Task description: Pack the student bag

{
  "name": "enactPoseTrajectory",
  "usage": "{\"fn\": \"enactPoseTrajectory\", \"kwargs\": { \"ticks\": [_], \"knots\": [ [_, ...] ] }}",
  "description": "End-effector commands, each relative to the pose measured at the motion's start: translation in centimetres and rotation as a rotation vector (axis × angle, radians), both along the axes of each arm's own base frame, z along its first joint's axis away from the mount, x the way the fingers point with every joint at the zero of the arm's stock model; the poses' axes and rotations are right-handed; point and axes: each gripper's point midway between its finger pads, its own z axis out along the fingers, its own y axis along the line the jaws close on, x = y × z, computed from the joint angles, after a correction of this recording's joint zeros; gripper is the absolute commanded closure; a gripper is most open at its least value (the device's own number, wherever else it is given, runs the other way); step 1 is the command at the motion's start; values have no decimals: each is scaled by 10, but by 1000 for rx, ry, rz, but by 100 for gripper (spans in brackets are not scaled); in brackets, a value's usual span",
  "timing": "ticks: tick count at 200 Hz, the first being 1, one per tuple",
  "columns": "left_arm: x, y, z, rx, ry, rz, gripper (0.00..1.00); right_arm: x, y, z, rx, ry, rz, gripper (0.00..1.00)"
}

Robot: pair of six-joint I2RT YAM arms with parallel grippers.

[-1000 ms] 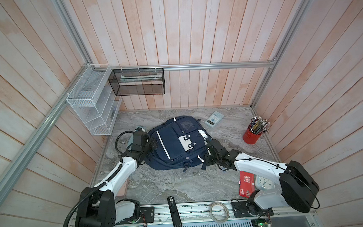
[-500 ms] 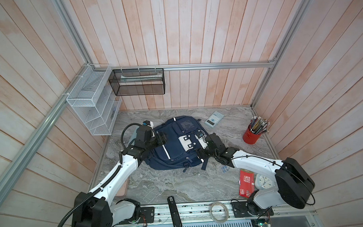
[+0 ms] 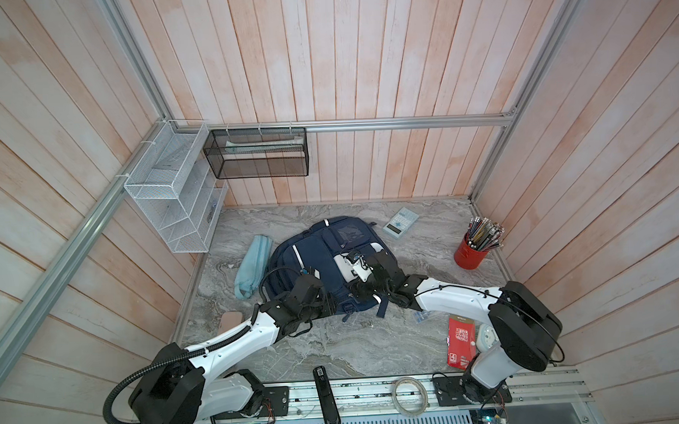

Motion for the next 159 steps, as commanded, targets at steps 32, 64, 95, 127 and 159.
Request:
{"fn": "enactPoseTrajectory", "kwargs": {
  "ticks": [32, 64, 95, 127, 159],
  "knots": [
    [8, 28, -35, 132, 6, 117, 51, 24, -28, -42, -182, -8, -128, 81],
    [20, 35, -42, 176, 5, 126, 52, 17, -8, -12, -60, 18, -70, 100],
    [38, 49, -35, 196, -17, 158, 52, 8, 2, 40, 79, 3, -39, 100],
    [53, 73, -25, 236, -56, 222, 52, 2, -2, 67, 147, -22, -44, 100],
    [59, 65, 3, 159, -112, 196, 52, -6, 2, 52, 183, 60, -44, 100]
  ]
}}
